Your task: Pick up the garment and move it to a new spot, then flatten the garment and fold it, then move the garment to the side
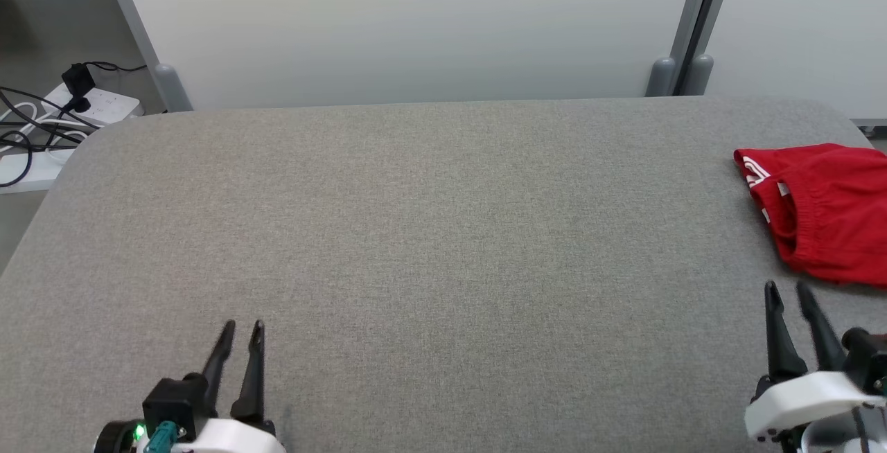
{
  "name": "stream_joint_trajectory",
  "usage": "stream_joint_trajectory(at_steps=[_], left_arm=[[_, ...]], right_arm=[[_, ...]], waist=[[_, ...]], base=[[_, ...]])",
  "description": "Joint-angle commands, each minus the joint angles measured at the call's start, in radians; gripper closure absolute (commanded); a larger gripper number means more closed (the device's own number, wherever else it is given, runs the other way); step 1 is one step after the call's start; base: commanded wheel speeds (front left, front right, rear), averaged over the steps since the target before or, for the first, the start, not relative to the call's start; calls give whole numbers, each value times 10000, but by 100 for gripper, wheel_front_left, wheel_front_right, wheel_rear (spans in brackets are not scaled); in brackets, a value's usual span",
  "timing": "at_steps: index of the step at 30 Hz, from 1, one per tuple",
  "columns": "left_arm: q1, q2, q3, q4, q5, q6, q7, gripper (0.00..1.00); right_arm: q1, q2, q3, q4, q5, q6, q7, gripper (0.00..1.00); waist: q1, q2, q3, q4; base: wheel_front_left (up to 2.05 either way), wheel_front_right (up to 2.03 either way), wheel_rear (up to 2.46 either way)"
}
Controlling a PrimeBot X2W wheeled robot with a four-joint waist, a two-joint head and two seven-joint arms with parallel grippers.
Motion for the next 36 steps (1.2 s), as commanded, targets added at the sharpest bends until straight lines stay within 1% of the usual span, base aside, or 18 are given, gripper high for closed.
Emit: stream_joint_trajectory(at_steps=[1,3,6,10,15,30,36], left_arm=[[4,-5,15,47,-24,-2,14,100],[262,-61,-1,350,-3,0,2,100],[234,-69,72,421,-301,-19,122,100],[205,-64,109,381,-790,-47,249,100],[180,-57,121,322,-1405,-82,371,100],[63,-38,209,186,-3102,-180,758,100],[-3,-28,265,128,-3950,-229,963,100]], right_arm=[[20,16,-6,49,25,0,13,100],[333,196,18,353,9,0,28,100],[325,224,-32,423,304,1,147,100],[326,228,-35,366,788,2,272,100],[337,234,-6,287,1396,4,393,100],[322,250,25,96,3080,9,771,100],[308,258,32,10,3923,11,970,100]], waist=[[0,-1,0,0],[0,-1,0,0],[2,-1,4,-5],[22,-1,-9,-12],[1,-1,20,-20],[0,-1,56,-44],[0,-1,71,-56]], base=[[0,0,0],[0,0,0],[0,0,0],[0,0,0],[0,0,0],[0,0,0],[0,0,0]])
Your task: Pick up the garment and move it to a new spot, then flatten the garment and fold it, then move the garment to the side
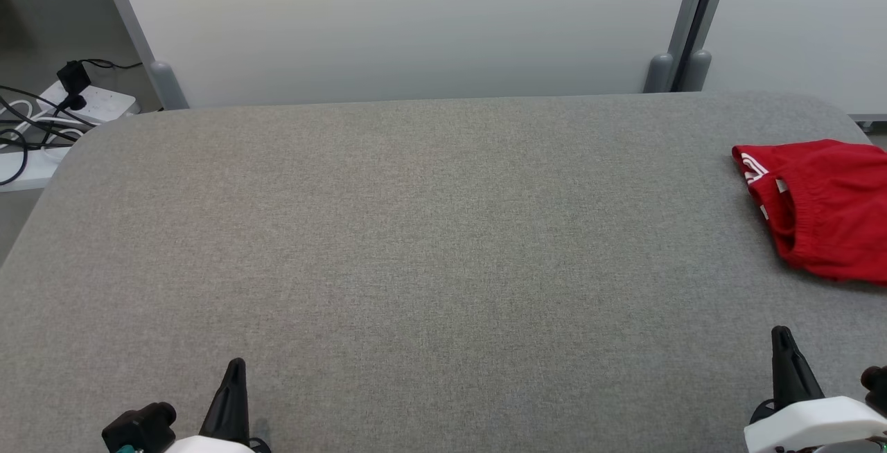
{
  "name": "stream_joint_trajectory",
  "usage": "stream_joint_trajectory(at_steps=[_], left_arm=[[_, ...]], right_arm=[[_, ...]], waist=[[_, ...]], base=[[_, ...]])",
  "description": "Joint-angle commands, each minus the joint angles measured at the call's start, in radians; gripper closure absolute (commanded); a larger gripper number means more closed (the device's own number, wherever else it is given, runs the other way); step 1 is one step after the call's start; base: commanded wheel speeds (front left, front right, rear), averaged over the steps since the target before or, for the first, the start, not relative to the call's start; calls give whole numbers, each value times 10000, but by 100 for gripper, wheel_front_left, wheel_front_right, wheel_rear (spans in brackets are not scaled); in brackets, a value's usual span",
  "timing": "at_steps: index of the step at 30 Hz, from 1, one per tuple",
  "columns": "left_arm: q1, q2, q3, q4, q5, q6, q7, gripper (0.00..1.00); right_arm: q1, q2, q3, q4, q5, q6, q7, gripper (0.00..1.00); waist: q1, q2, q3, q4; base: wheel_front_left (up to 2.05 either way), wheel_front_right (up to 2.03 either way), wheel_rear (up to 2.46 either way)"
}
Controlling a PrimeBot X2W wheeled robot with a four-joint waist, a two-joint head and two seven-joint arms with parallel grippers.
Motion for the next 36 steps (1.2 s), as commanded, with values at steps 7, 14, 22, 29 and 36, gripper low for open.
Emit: stream_joint_trajectory(at_steps=[7,14,22,29,36], left_arm=[[-608,158,233,-370,-1086,-161,222,100],[-674,167,290,-427,-1929,-210,427,100],[-750,178,355,-492,-2898,-266,663,100],[-807,187,403,-541,-3625,-309,840,100],[-873,196,460,-598,-4473,-358,1046,100]], right_arm=[[-387,-125,25,-444,1092,15,262,100],[-402,-118,28,-529,1929,18,463,100],[-418,-108,32,-626,2890,20,694,100],[-430,-101,35,-700,3610,22,867,100],[-445,-93,38,-785,4452,25,1069,100]], waist=[[-2,-1,17,-13],[-2,-1,32,-24],[-2,-1,50,-38],[-2,-1,63,-48],[-2,-1,78,-60]], base=[[0,0,0],[0,0,0],[0,0,0],[0,0,0],[0,0,0]])
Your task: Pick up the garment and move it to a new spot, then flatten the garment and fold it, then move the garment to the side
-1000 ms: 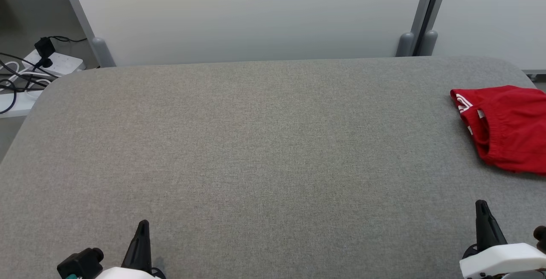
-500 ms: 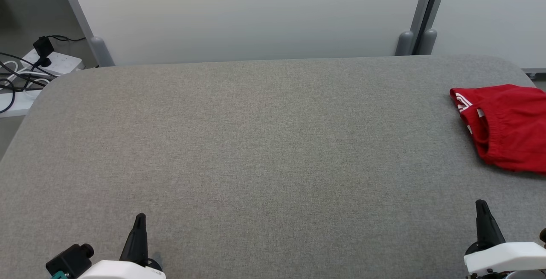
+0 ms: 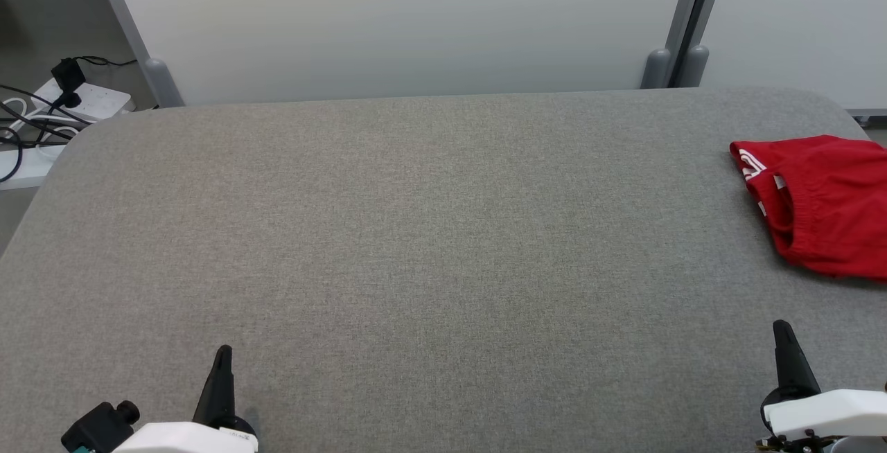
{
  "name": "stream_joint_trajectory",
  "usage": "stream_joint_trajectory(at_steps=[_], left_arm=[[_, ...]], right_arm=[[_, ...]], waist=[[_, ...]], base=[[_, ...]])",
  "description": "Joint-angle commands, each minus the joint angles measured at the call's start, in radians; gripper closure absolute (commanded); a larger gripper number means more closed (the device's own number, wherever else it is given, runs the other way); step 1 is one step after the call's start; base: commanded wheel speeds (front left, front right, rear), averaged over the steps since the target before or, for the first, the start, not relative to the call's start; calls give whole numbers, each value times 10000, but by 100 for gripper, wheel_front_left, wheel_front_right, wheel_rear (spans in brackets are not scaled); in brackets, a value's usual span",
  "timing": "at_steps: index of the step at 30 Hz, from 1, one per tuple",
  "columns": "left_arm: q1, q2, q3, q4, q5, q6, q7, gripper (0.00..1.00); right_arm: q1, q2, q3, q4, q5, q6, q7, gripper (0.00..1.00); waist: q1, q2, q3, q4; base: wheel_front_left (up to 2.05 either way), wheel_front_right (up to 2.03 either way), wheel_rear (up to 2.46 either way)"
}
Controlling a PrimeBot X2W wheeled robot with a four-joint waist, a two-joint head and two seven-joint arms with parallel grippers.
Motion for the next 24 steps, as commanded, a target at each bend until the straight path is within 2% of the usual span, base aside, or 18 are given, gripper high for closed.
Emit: stream_joint_trajectory(at_steps=[1,24], left_arm=[[-646,178,223,-328,-303,-114,77,100],[-864,210,409,-515,-3085,-275,754,100]], right_arm=[[-434,-134,68,-306,294,27,118,100],[-481,-108,81,-586,3055,35,778,100]], waist=[[-1,0,2,-2],[-1,0,53,-41]], base=[[0,0,0],[0,0,0]])
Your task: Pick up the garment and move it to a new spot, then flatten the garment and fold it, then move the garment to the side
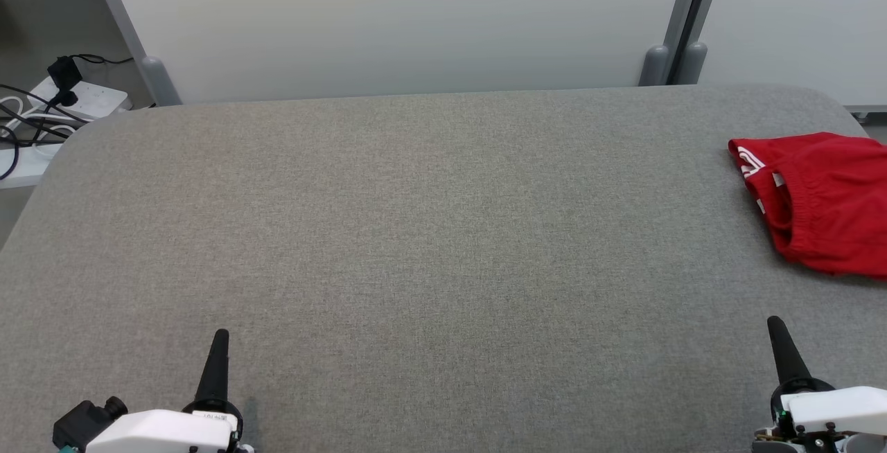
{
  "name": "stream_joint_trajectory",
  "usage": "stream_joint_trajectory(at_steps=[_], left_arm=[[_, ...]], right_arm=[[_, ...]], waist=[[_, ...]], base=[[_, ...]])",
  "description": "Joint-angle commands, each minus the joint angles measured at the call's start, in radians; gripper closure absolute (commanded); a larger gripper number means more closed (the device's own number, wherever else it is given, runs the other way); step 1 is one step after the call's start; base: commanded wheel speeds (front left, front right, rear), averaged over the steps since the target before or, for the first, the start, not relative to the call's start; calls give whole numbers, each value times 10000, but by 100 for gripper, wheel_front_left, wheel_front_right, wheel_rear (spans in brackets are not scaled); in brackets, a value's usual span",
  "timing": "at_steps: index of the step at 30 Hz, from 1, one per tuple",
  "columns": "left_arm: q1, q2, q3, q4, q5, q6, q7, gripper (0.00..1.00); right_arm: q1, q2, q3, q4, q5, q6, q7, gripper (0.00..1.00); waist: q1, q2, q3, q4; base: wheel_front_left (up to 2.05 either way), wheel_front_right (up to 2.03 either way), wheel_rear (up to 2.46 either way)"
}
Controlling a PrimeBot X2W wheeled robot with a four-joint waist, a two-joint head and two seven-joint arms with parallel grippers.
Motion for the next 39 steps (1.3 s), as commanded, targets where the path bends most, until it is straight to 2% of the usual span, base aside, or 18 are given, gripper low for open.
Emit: stream_joint_trajectory(at_steps=[1,33,39], left_arm=[[-635,192,293,-308,-306,-119,76,100],[-938,236,552,-568,-4179,-344,1018,100],[-943,237,556,-572,-4235,-347,1031,100]], right_arm=[[-448,-126,101,-395,314,35,139,100],[-513,-90,120,-784,4157,46,1059,100],[-514,-89,120,-790,4214,46,1072,100]], waist=[[-1,-1,3,-2],[-1,-1,73,-56],[-1,-1,74,-57]], base=[[0,0,0],[0,0,0],[0,0,0]])
